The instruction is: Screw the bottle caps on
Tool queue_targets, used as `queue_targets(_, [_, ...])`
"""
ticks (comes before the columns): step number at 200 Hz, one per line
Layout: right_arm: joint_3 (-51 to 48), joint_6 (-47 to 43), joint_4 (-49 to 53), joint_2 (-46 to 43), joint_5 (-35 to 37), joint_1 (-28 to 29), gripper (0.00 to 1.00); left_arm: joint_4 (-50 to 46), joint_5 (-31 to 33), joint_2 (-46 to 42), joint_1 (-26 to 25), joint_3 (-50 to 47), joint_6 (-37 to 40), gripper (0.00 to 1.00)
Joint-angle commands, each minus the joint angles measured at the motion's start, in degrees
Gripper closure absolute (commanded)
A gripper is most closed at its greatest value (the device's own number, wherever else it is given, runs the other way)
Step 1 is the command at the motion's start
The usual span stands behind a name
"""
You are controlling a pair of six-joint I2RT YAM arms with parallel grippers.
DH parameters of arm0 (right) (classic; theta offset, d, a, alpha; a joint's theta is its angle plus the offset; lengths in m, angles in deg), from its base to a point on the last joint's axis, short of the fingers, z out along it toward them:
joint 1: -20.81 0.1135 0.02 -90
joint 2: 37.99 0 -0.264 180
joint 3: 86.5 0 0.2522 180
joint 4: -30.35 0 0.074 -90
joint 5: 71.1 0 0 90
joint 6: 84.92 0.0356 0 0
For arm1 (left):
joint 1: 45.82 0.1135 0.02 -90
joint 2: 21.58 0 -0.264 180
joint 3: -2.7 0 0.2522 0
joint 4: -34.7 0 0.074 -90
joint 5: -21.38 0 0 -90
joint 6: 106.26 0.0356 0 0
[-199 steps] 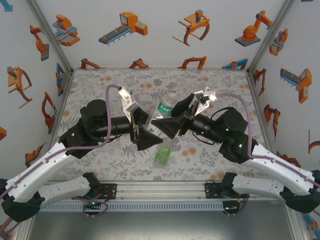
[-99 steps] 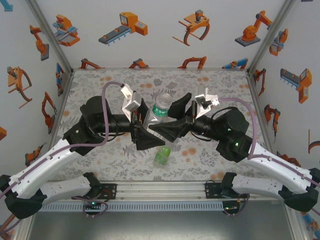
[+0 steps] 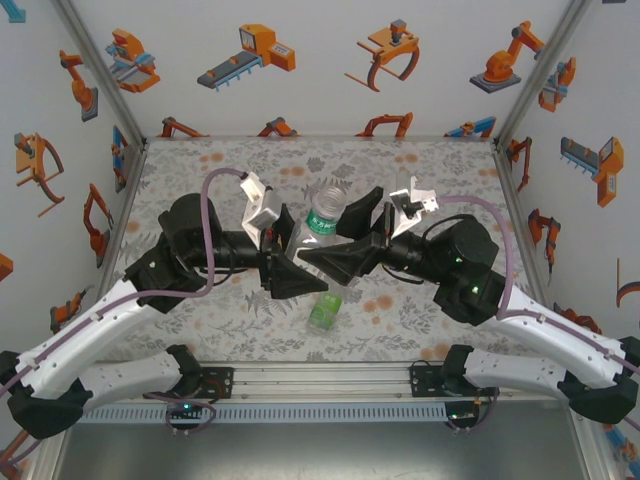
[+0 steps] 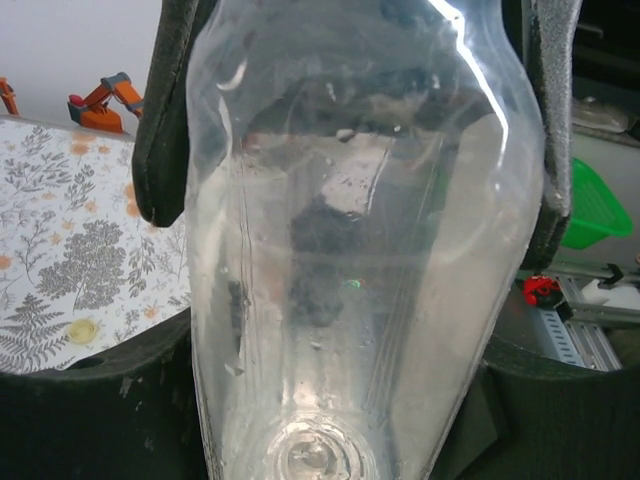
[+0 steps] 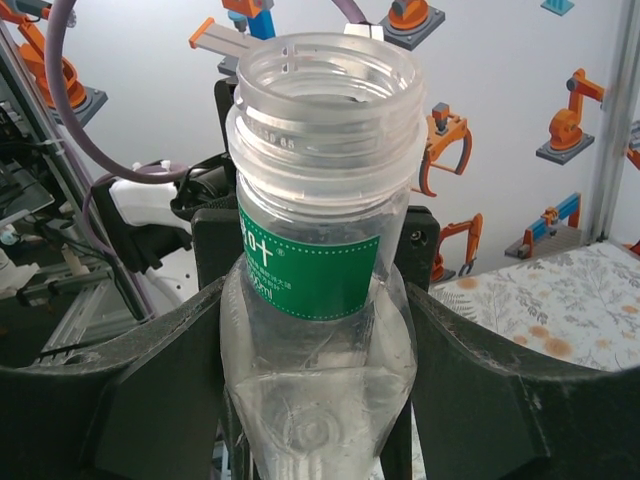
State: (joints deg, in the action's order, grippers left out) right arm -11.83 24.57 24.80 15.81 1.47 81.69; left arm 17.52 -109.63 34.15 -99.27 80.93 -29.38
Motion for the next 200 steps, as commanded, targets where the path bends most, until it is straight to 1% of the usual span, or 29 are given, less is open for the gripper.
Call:
queue_targets(1, [0.73, -1.57, 1.63, -2.84, 2.06, -0.04, 0.26, -2.01, 3.41, -2.69, 0.28, -0.46, 1.62, 0.57])
queue_targets(6, [0.86, -1.84, 2.44, -3.12, 2.53, 0.02, 0.22, -2.72, 4.20, -3.01, 0.34, -0.68, 2.13, 0.58])
queue_targets(11, [0.98, -2.20, 3.33, -3.38, 3.09, 0.02, 0.19, -3.80, 5.06, -3.35, 0.36, -0.82, 2.57, 0.59])
queue_targets(26, [1.15, -2.56, 5.62, -4.29, 5.12, 0.02, 0.18, -6.99, 8.50, -4.34, 0.39, -1.26, 4.46, 0.61])
queue_targets(40, [1.08, -2.37, 8.31, -4.97, 7.66, -0.02, 0.18, -10.40, 13.14, -5.47, 0.37, -1.62, 6.08, 0.64])
queue_targets(60, [1.81, -1.25, 14.25, -5.46, 12.94, 0.03, 0.20, -14.42, 19.43, -7.06, 0.37, -2.56, 7.79, 0.68])
queue_targets(79, [3.45, 1.69, 22.69, -4.71, 20.11, 0.02, 0.22, -17.16, 25.26, -8.92, 0.37, -4.06, 8.20, 0.71])
queue_targets(96, [5.00, 5.32, 31.07, -3.42, 27.31, 0.02, 0.24, -19.16, 30.71, -10.70, 0.37, -5.46, 7.58, 0.76])
queue_targets(110, [5.62, 7.95, 36.52, -2.23, 31.60, 0.03, 0.26, -20.97, 35.13, -12.17, 0.36, -6.26, 6.84, 0.83])
queue_targets(120, [5.59, 9.75, 39.63, -1.63, 34.40, 0.01, 0.28, -22.06, 37.21, -13.19, 0.37, -6.67, 6.57, 0.88])
queue_targets(134, [5.57, 12.25, 43.98, -0.37, 38.25, -0.14, 0.31, -23.23, 39.04, -14.55, 0.37, -7.22, 6.02, 0.91])
queue_targets(156, [6.21, 13.81, 49.26, 2.72, 39.12, -1.28, 0.34, -23.91, 39.87, -16.69, 0.35, -8.07, 5.44, 0.94])
queue_targets(183, [8.10, 15.46, 53.89, 8.64, 35.09, -3.20, 0.37, -24.33, 41.18, -18.79, 0.37, -8.93, 4.78, 1.00])
queue_targets(200, [9.85, 15.55, 56.04, 13.00, 33.46, -3.23, 0.38, -24.94, 42.50, -19.55, 0.43, -8.83, 4.61, 1.00])
